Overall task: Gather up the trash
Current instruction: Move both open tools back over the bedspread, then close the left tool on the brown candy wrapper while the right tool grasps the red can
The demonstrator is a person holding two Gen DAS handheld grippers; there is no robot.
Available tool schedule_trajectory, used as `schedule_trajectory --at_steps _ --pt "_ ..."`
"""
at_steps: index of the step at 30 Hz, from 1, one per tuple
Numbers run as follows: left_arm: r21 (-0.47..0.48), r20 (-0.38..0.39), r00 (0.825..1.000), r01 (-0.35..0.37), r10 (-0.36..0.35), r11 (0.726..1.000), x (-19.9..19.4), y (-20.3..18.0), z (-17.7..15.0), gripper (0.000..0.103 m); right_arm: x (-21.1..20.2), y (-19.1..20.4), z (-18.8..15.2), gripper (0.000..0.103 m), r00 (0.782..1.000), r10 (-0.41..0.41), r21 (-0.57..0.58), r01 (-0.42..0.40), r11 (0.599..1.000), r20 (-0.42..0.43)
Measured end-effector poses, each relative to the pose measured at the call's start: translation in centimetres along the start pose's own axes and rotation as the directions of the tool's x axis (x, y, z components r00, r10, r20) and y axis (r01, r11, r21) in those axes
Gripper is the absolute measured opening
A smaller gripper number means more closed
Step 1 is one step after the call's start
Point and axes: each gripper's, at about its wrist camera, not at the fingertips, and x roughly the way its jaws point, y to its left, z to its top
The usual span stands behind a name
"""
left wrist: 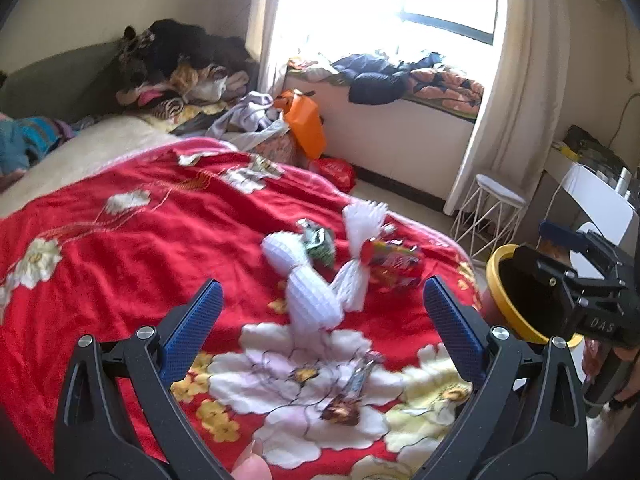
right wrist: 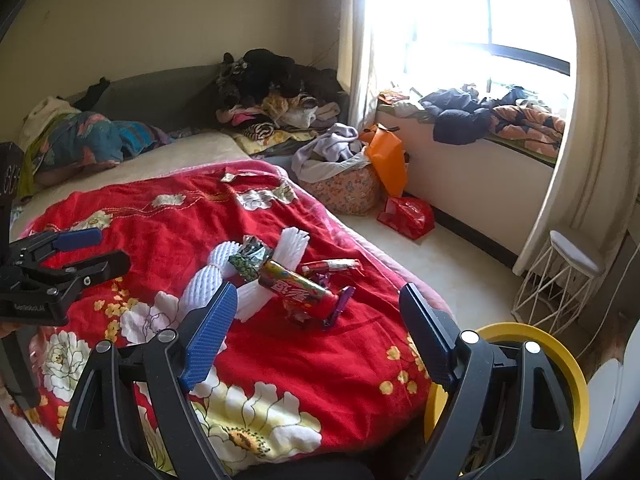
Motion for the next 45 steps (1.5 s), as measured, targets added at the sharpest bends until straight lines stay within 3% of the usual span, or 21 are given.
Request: schedule_trajectory --at_steps 11,16,26,37,45 --pt "-0.034 -0.067 0.998 -0.024 0.021 0.999 0.8 2.8 -1.7 0.092 3.8 1.0 -0.3 0.080 0.998 0.018 -0.025 -0.020 0.999 -0.061" --pt "-0.035 -0.126 0.992 0.003 -0.007 0.999 1.9 2.9 -2.7 0.091 6.2 1.3 -0.4 0.076 0.996 -0.006 -0.081 -0.001 0.997 -0.084" --pt "-0.003 -0.234 0.965 0.118 -0.116 0.993 3.9 0.2 -4.8 0.056 11.0 2.2 0.4 0.064 0.992 0.020 -0.224 -0.047 0.973 -0.122" --pt "0.020 -0.314 0.935 0.178 -0.163 0.984 5.5 -1.8 -6.7 0.050 14.9 3.7 -0.2 0.063 0.978 0.007 -0.376 -0.087 0.922 -0.210" --pt "0.023 -0.348 0.926 0.165 -0.146 0.986 6.5 -1.9 -7.5 0.035 17.0 4.8 -1.0 0.062 0.973 -0.043 -0.476 -0.072 0.877 -0.226"
